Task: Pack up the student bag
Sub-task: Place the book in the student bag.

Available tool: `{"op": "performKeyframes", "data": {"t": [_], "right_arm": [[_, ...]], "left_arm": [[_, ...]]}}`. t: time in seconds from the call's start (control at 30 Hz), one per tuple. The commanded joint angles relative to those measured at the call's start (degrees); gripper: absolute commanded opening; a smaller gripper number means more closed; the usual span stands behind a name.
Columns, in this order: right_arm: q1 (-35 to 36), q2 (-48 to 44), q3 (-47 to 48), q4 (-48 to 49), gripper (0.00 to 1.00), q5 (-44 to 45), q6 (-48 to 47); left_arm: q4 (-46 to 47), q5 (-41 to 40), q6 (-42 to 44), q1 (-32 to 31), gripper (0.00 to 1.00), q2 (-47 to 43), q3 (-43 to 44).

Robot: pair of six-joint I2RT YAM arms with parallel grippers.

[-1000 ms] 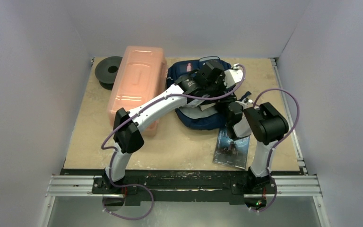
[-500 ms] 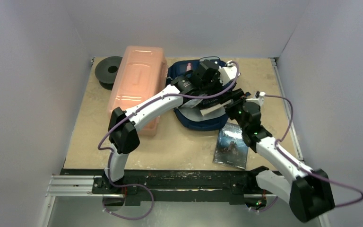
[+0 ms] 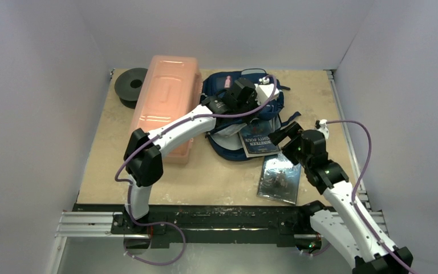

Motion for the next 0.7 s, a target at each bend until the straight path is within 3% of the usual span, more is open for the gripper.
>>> {"op": "performKeyframes", "data": {"t": [0.0, 0.13, 0.2, 0.3, 0.47, 0.53, 0.67], "right_arm": [[-4.67, 2.43, -7.76, 9.29, 0.96, -7.02, 5.47], [-14.6, 3.26, -15.73, 19.24, 0.96, -19.55, 6.26], [-15.97, 4.6, -18.1, 23.11, 0.94, -22.15, 6.01], [-16.48, 8.29, -22.4, 33.7, 0.81, -25.6, 7.81], [-16.57, 18.21, -21.91, 44.15, 0.77, -26.12, 7.12], [-16.83, 21.91, -22.36, 50.06, 0.63, -27.52, 8.53], [-16.85, 26.88, -23.76, 59.96, 0.15, -29.23, 12.55]], "left_arm": [[5.61, 2.61, -2.6, 1.35, 0.0, -7.31, 0.7], [4.91, 4.5, -3.09, 1.18, 0.0, -7.45, 1.51], [4.28, 4.87, -3.12, 1.16, 0.0, -7.41, 2.28], [3.42, 5.9, -3.16, 1.0, 0.0, -7.32, 3.37], [1.43, 6.76, -1.58, 0.31, 0.0, -6.53, 5.95], [0.16, 6.8, -1.25, 0.12, 0.0, -6.0, 7.15], [-0.93, 6.54, -0.39, -0.2, 0.0, -5.42, 8.98]]}}
